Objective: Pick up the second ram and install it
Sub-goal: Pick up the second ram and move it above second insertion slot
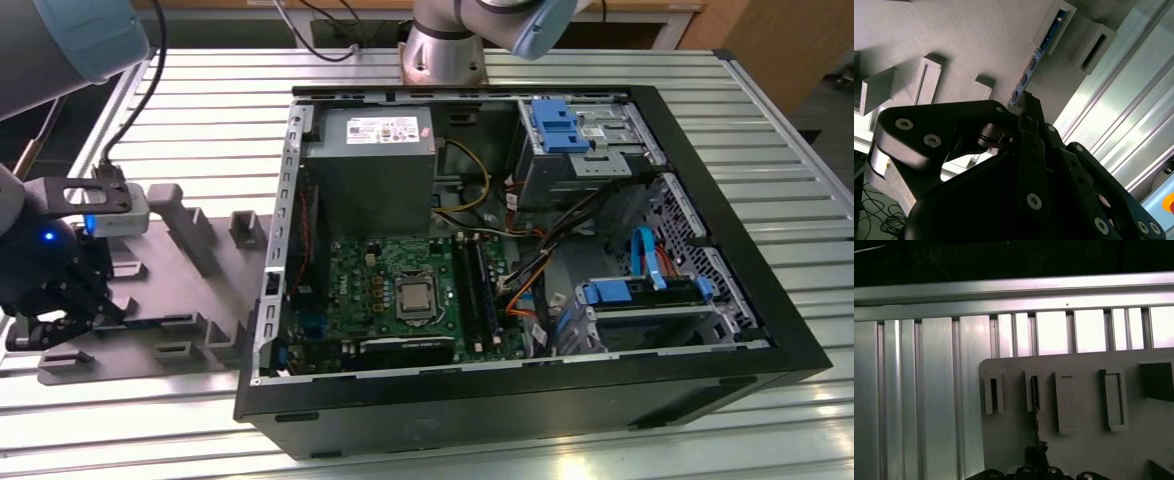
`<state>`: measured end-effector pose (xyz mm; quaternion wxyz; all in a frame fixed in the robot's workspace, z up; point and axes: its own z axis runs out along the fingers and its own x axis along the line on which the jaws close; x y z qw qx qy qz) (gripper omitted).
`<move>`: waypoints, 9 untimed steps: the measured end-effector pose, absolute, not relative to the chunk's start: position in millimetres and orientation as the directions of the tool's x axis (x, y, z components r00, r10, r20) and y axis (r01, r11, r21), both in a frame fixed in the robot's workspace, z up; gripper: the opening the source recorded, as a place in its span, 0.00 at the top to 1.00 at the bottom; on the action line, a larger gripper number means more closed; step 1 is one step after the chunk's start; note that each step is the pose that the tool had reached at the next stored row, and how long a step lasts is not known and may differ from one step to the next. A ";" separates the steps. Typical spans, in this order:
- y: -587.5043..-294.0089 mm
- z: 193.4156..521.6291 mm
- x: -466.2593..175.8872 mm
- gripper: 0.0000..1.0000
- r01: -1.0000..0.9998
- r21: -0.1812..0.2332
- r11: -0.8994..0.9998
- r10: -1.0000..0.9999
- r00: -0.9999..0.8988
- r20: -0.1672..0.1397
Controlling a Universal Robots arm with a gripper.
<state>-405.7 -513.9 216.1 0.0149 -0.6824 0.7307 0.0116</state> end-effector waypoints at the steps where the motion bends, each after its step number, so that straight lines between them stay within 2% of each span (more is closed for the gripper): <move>1: -513.9 216.1 -405.7 0.89 -0.998 -0.003 0.068 -0.997 -0.068 -0.037; 7: -513.8 216.0 -405.6 0.89 -0.998 -0.003 0.068 -0.997 -0.068 -0.038; 8: -513.8 216.0 -405.6 0.84 -0.998 -0.003 0.068 -0.997 -0.068 -0.038; 9: -513.8 215.9 -405.6 0.84 -0.998 -0.003 0.068 -0.997 -0.068 -0.038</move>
